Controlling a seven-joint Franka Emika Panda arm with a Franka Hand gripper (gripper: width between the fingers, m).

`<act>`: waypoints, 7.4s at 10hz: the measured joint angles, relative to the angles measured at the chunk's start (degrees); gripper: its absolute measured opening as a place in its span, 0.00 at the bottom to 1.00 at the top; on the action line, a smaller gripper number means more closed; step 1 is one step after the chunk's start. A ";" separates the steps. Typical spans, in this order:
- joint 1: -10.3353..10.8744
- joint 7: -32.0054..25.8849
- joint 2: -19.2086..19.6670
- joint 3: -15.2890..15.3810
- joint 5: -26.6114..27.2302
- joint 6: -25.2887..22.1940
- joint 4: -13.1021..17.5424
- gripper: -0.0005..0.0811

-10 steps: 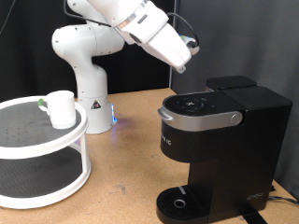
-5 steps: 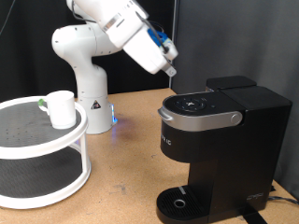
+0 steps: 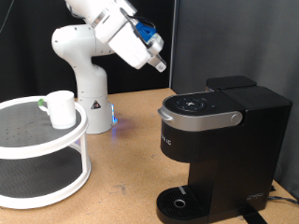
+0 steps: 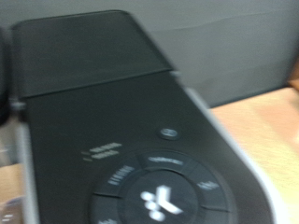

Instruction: Make a cup of coffee with the keurig machine

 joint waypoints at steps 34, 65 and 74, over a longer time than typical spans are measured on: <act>-22.31 1.61 -31.61 -21.99 -35.88 -43.04 -4.34 0.01; -23.34 -13.16 -14.72 -32.42 -38.89 -10.53 -17.85 0.78; -22.44 -16.01 -13.09 -34.27 -38.56 -13.47 -18.16 0.89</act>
